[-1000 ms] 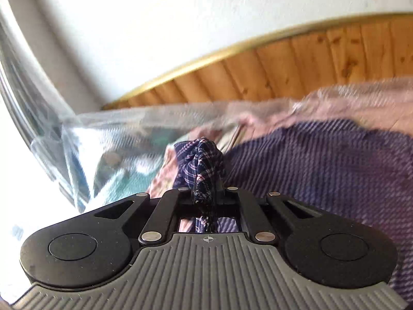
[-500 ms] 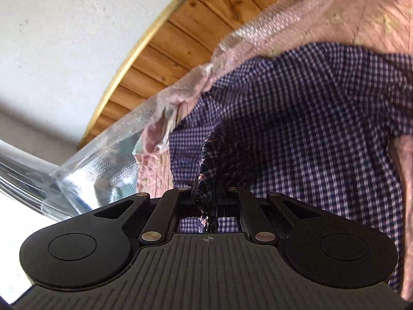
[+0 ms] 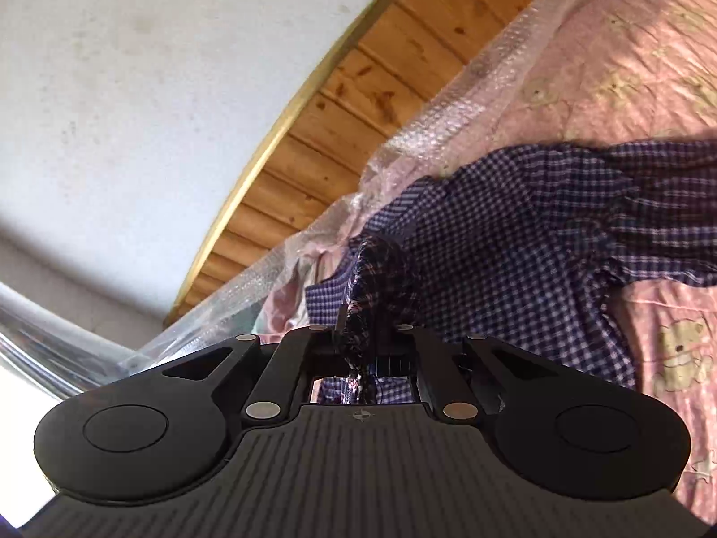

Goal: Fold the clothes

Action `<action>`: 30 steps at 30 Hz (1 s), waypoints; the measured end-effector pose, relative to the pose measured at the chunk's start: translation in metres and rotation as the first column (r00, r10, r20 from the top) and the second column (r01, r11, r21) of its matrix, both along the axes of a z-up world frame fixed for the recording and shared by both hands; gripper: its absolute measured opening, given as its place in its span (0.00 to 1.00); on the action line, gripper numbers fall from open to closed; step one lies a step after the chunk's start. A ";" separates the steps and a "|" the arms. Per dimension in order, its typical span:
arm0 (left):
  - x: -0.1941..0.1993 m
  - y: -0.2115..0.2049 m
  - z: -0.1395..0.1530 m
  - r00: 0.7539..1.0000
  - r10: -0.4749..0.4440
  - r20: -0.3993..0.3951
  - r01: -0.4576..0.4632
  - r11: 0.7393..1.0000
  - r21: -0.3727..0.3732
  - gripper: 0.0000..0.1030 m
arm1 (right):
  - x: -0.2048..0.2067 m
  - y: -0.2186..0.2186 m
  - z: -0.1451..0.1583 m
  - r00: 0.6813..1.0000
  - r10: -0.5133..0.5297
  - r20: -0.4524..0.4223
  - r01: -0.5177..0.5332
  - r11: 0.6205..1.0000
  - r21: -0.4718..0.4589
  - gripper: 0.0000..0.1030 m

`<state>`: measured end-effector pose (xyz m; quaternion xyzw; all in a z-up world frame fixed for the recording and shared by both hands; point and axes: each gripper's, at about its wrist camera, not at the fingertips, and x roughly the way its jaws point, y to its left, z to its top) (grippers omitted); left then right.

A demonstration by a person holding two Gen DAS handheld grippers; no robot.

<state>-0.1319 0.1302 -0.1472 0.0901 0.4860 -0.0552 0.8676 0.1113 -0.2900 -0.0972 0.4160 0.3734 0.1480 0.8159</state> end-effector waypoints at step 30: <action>0.016 -0.015 -0.018 0.979 0.016 -0.205 -0.034 0.996 -0.088 0.01 | 0.092 -0.044 -0.050 0.994 -0.059 -0.087 0.068 0.992 0.104 0.04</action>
